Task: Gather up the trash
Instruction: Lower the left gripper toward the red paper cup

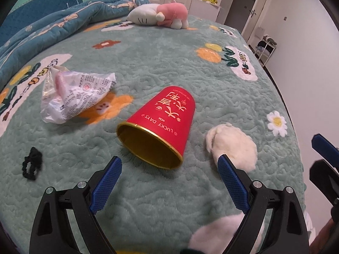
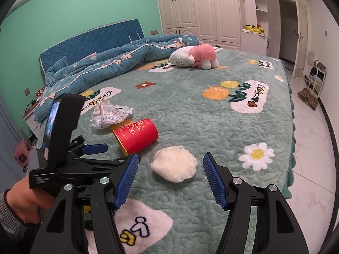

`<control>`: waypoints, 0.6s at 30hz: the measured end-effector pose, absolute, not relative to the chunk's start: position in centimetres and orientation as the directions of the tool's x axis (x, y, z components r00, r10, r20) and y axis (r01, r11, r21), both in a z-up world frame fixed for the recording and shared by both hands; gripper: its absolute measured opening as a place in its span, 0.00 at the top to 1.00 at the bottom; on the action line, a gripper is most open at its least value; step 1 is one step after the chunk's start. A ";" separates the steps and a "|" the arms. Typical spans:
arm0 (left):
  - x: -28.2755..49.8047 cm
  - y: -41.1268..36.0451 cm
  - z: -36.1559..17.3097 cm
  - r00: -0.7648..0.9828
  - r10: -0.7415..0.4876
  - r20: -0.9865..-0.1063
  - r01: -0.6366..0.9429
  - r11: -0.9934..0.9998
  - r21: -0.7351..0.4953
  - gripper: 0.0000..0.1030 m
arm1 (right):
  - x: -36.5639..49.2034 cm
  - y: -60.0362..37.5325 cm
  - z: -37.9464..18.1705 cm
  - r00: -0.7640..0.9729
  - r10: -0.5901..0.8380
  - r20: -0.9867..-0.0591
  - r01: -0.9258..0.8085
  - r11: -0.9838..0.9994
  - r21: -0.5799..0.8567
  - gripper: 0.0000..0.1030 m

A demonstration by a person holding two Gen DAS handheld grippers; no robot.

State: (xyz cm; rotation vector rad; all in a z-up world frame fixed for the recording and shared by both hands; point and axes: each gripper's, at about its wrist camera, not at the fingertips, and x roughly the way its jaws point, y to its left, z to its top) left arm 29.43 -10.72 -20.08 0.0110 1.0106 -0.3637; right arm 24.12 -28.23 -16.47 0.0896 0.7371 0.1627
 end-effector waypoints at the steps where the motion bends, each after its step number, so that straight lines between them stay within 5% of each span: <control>1: 29.7 -10.7 -20.3 0.471 -0.296 -0.831 0.302 0.939 -0.164 0.12 | 24.2 -28.3 -16.5 0.728 0.177 -0.663 -0.114 0.984 0.138 0.38; 18: 32.7 -12.0 -21.8 0.443 -0.315 -0.839 0.319 0.930 -0.181 0.12 | 24.9 -28.9 -17.7 0.715 0.165 -0.679 -0.097 0.986 0.137 0.38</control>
